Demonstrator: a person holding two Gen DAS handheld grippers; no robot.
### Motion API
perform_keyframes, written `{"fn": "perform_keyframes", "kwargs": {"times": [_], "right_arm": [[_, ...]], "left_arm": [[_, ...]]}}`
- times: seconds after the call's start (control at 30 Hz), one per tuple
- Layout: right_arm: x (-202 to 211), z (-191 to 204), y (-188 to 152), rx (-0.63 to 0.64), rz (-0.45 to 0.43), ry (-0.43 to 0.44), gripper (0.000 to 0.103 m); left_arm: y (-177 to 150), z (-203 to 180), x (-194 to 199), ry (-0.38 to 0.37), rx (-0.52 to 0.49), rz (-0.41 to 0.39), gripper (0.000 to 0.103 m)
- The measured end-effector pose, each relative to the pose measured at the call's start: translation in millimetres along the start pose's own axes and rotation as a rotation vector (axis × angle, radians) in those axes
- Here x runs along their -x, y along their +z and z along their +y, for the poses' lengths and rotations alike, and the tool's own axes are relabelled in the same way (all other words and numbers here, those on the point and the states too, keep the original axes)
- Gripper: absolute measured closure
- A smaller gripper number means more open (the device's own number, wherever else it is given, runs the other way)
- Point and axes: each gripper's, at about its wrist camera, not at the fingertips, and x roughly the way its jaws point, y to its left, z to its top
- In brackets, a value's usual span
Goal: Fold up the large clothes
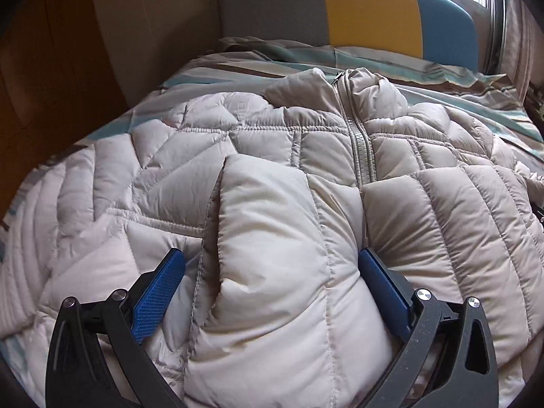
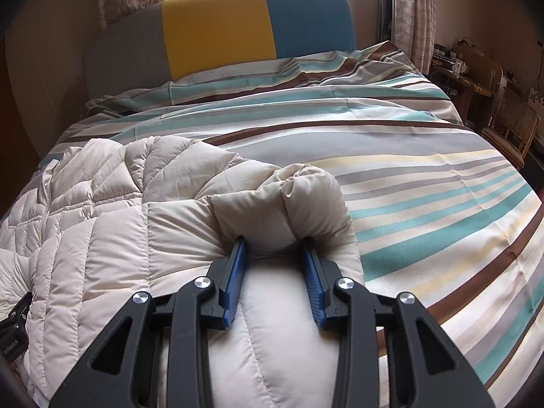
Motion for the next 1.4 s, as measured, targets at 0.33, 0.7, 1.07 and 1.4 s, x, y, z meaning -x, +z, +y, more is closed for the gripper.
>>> {"fn": "perform_keyframes", "kwargs": {"times": [0.33,0.7,1.07,1.4], "right_arm": [[66.8,6.1,-20.3,0.037,-0.052,0.184,0.068],[34.6,38.1,-43.7,0.171,0.025,0.056,0.067],[35.6,33.6,-45.3,0.146,0.02,0.086,0.065],[37.1,31.5,-45.5,0.147,0.02,0.089,0.065]], "left_arm": [[-3.3,3.4,-2.6,-0.003,0.008,-0.01,0.003],[-4.6,6.1,1.0,-0.018,0.015,-0.002,0.003],[-14.5,138.2,64.6,-0.144,0.284,-0.118,0.003],[-88.7,336.4,73.9,0.186,0.758,-0.015,0.003]]}}
